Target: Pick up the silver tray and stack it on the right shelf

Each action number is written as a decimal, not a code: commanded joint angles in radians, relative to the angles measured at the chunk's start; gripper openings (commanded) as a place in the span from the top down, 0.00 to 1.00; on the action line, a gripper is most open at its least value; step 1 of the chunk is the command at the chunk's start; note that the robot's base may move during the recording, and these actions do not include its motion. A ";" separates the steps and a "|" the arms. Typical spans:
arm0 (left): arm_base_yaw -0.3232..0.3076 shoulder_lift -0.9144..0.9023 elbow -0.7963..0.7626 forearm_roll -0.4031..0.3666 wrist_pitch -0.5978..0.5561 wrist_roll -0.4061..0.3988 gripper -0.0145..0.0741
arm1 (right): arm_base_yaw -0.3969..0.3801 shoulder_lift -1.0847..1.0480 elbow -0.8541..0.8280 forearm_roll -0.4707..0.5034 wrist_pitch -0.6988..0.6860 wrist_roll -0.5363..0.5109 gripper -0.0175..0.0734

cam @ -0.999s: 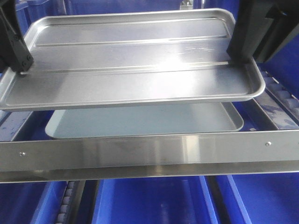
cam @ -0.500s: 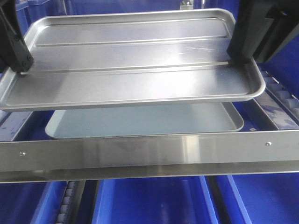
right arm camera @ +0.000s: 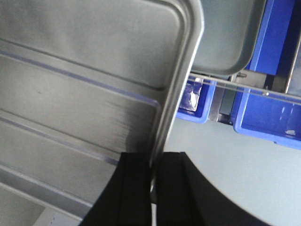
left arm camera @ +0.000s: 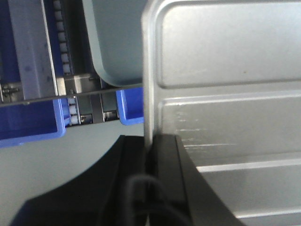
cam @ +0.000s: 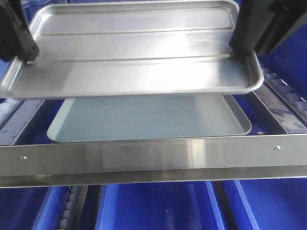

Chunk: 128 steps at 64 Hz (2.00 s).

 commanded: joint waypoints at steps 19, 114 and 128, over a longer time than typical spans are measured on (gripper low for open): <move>0.109 0.207 -0.315 0.036 -0.092 0.105 0.94 | -0.209 0.100 -0.218 -0.023 -0.104 -0.183 0.75; 0.217 0.564 -0.410 0.016 -0.117 0.106 0.28 | -0.294 0.507 -0.345 -0.026 -0.190 -0.207 0.25; 0.207 0.486 -0.450 0.016 -0.018 0.193 0.41 | -0.294 0.415 -0.345 -0.026 -0.144 -0.209 0.52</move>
